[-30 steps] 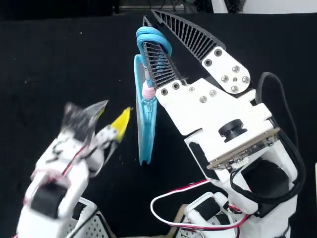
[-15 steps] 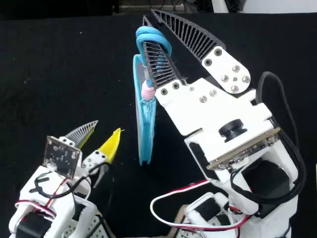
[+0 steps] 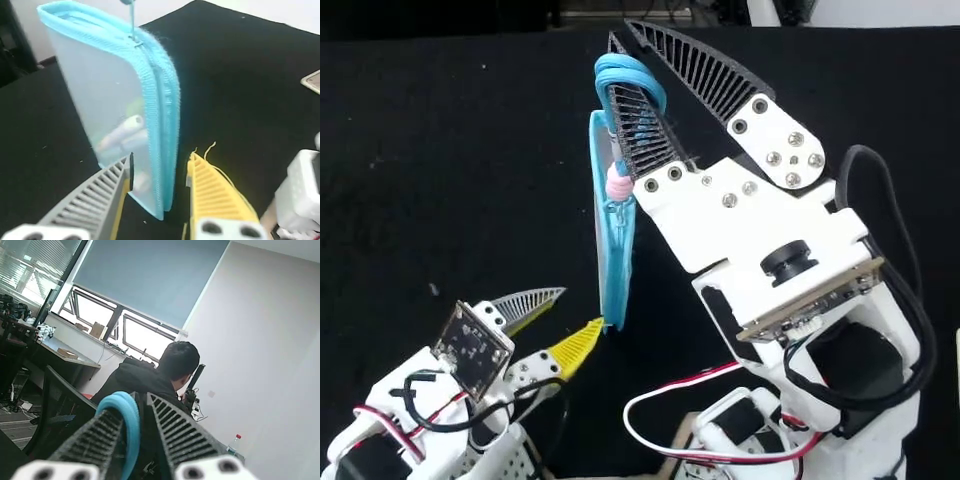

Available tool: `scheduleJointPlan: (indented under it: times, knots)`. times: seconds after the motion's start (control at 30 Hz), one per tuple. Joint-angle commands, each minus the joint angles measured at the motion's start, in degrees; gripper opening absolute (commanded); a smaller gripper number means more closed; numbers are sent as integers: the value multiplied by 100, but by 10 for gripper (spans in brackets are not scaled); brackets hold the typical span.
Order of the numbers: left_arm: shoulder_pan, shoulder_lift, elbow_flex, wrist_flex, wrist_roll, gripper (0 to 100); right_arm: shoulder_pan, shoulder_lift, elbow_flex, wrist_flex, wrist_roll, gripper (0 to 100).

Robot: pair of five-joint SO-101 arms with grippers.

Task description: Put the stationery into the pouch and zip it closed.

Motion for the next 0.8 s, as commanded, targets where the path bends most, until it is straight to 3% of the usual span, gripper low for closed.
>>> scheduleJointPlan:
  times: [0.0,0.1,0.4,0.57,0.77]
  knots:
    - [505,-26,-338,0,-9,192,-97,242,-365,-9,44,11]
    - [769,18,-127,-360,-9,192,-114,242,-365,0,44,11]
    - [92,18,1429,-2971,-26,192,-97,207,-84,0,44,11]
    - [-13,26,2000,-3710,-18,192,-114,233,-92,-18,44,11]
    - [-708,26,2738,-4492,-26,192,-97,198,-110,0,44,11]
